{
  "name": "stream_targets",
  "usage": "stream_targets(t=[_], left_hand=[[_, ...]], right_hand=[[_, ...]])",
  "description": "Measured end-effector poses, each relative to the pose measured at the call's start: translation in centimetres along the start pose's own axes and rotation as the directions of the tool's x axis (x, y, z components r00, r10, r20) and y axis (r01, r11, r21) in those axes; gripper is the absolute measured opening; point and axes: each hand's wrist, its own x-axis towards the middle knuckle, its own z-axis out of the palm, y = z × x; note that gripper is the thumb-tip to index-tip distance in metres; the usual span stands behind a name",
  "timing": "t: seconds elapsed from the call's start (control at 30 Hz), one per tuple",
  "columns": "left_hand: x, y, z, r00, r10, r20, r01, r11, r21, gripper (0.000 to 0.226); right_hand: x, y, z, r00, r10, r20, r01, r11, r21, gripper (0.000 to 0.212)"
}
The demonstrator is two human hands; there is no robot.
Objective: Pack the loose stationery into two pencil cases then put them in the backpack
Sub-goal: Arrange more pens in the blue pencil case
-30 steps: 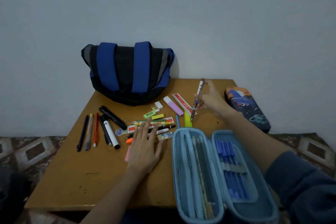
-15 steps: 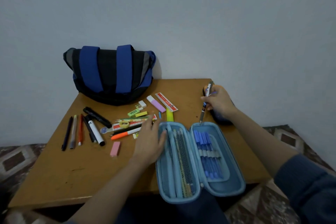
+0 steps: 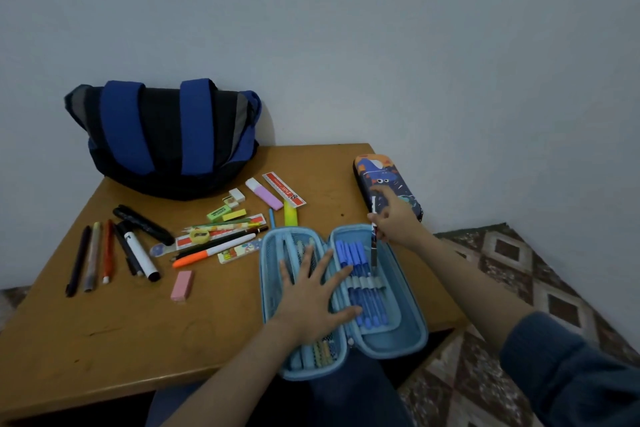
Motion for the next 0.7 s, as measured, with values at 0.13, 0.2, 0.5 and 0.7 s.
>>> stream_targets(t=[0.13,0.2,0.5,0.7], left_hand=[[0.0,0.2,-0.4,1.0,-0.011,0.02,0.01,0.999,0.045,0.076],[0.0,0.4,-0.6,1.0,-0.013,0.027,0.012,0.999,0.051,0.076],[0.2,0.6,-0.7,0.997,-0.026,0.076,0.02,0.997,0.072,0.077],[0.2,0.7,-0.7,0.995,-0.03,0.091,0.023,0.996,0.085,0.077]], right_hand=[[0.3,0.2,0.6,0.998,0.01,0.055,-0.008,0.999,-0.038,0.048],[0.7,0.3,0.8,0.997,0.024,0.071,-0.018,0.997,-0.079,0.053],[1.7,0.2,1.2,0.948,0.195,0.251,-0.136,0.962,-0.236,0.056],[0.9,0.7,1.2,0.948,0.166,0.27,-0.109,0.97,-0.216,0.045]])
